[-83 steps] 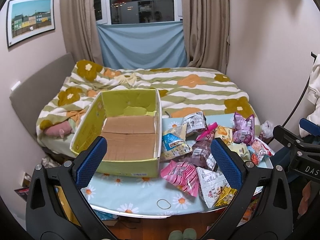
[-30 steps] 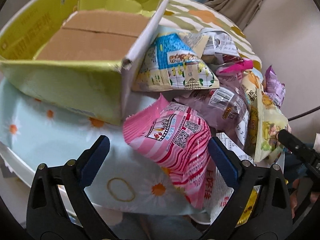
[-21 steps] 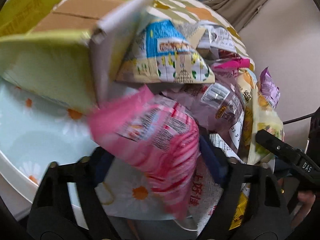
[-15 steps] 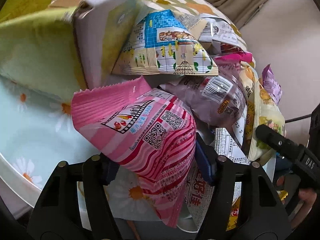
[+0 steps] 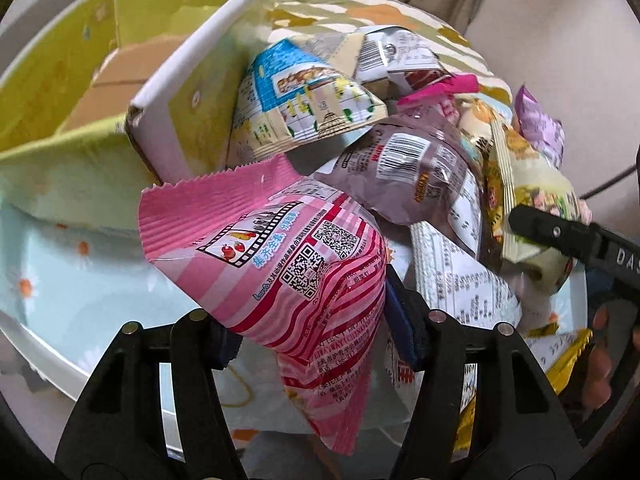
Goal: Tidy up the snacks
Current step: 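Grasp the pink wafer bag with the left gripper while the right grasps the green-white bag, then carry both bags over the cardboard box and open both grippers to drop them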
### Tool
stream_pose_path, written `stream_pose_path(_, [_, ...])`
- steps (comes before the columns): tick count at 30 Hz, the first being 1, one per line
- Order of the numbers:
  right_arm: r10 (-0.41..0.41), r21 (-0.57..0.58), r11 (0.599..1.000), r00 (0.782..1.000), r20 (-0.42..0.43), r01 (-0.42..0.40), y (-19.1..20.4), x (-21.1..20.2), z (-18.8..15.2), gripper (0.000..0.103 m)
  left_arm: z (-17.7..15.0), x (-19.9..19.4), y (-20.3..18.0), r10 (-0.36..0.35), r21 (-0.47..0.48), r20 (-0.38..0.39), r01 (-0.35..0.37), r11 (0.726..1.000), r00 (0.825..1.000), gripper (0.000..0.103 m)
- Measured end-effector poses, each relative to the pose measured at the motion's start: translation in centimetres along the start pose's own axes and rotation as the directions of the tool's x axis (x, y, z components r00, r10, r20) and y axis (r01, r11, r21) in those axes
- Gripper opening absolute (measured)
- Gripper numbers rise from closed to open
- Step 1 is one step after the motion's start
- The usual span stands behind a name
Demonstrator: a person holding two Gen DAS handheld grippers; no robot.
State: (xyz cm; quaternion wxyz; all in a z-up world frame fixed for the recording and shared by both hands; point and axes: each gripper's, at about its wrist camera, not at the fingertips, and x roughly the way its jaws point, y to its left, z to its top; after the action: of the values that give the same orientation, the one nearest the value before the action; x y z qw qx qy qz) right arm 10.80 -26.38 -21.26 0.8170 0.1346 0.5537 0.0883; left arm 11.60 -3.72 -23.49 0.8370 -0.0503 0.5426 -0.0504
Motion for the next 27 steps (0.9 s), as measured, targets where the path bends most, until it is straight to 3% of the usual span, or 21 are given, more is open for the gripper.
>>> stream_pose_path(8, [-0.002, 0.008, 1.000, 0.999, 0.048, 0.001, 0.5, -1.6, -0.4, 0.075, -0.4, -3.1, -0.4, 0.045, 0.093, 0.061, -0.050, 0.994, 0.997, 0.059])
stream_pose_path(15, [0.001, -0.005, 1.000, 0.995, 0.097, 0.000, 1.1, -3.7, 0.1, 0.075, 0.4, -6.1, -0.5, 0.052, 0.112, 0.124, -0.066, 0.992, 0.991, 0.059])
stream_pose_path(27, [0.067, -0.098, 0.994, 0.981, 0.181, -0.050, 3.3, -7.8, 2.7, 0.075, 5.7, -11.4, -1.0, 0.028, 0.063, 0.247, -0.045, 0.997, 0.969, 0.059])
